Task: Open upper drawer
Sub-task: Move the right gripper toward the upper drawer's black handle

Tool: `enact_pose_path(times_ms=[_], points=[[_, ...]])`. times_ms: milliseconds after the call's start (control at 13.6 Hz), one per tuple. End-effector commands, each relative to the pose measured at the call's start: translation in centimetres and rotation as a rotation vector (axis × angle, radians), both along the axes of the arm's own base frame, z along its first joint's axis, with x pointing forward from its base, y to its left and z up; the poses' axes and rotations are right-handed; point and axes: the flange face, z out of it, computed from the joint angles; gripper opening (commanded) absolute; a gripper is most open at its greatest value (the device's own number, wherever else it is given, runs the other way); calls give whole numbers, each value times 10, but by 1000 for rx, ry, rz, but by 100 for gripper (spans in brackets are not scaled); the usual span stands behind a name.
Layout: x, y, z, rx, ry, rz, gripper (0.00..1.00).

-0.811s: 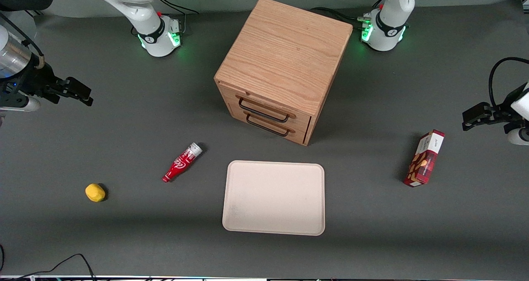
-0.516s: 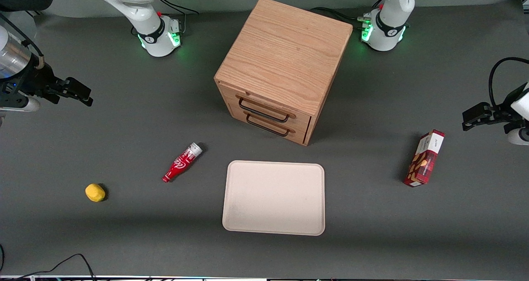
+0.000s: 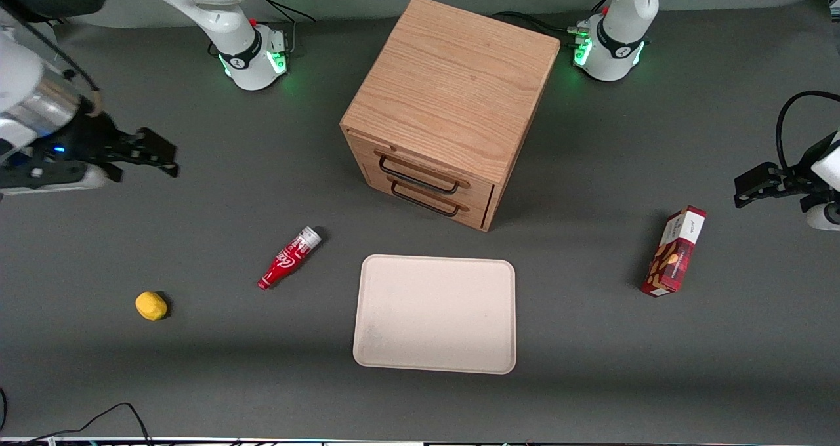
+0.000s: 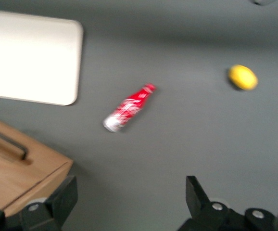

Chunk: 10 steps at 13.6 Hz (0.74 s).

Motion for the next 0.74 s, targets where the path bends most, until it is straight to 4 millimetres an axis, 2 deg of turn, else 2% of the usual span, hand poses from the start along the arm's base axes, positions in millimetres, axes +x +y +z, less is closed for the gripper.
enact_pose_path(times_ms=[0, 221, 368, 516, 663], points=[[18, 80, -17, 76, 54, 173, 100], [17, 146, -34, 135, 46, 303, 100], [5, 195, -47, 173, 25, 426, 100], [-10, 235, -61, 122, 2, 519, 100], [-18, 265, -75, 106, -23, 574, 100]])
